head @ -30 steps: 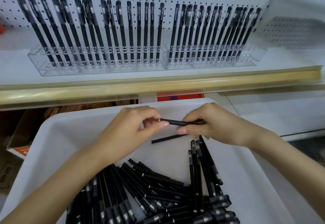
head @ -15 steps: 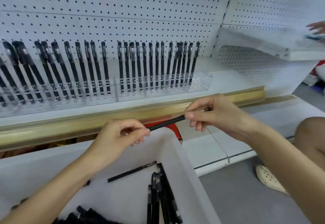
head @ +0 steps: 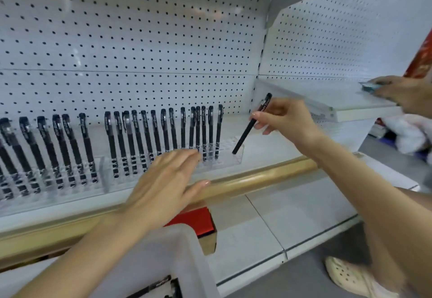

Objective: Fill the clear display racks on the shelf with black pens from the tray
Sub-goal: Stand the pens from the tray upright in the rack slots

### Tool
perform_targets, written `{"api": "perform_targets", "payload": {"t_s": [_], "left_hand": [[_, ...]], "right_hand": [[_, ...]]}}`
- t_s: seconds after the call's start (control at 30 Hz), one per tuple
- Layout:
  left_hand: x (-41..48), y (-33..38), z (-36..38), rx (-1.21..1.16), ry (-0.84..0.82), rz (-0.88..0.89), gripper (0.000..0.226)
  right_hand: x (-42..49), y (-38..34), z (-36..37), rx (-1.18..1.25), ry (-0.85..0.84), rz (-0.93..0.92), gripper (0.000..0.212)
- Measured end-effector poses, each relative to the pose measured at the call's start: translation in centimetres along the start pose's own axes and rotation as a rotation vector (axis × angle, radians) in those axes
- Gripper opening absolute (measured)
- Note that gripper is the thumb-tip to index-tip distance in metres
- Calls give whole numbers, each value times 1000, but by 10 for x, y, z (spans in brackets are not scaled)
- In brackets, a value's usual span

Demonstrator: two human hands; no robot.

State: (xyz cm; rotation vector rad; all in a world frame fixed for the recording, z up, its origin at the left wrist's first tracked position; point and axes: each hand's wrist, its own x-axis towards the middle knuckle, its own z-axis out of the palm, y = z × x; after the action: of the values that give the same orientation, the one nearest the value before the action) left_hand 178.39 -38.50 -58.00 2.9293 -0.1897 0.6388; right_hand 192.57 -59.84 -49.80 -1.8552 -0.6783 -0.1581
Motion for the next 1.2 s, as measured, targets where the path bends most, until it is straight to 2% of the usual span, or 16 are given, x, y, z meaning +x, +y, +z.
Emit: {"api": "perform_targets", "payload": {"t_s": [0.07, 0.23, 0.33, 0.57, 0.7, 0.83, 1.0, 1.2], "left_hand": [[9, -3, 3, -1, -88, -55, 76], [14, -10, 10, 49, -150, -97, 83], [14, -13, 14, 50, -183, -109, 84], [17, -22, 19, 13, -186, -97, 85], [16, -22, 23, -16, -153, -105, 87], [18, -23, 24, -60, -148, -111, 91], [17, -27, 27, -59, -126, -100, 104], [16, -26, 28, -76, -132, -112, 102]], "right_hand": [[18, 8, 1, -20, -3, 4, 14], [54, 18, 9, -43, -6, -8, 30], [66, 23, 16, -89, -74, -2, 33], [88, 28, 25, -96, -189, 45, 29], [97, 24, 29, -115, -202, 76, 26], [97, 28, 32, -147, -274, 99, 13], [92, 44, 39, -246, -342, 107, 16], [93, 55, 42, -247, -363, 118, 21]]}}
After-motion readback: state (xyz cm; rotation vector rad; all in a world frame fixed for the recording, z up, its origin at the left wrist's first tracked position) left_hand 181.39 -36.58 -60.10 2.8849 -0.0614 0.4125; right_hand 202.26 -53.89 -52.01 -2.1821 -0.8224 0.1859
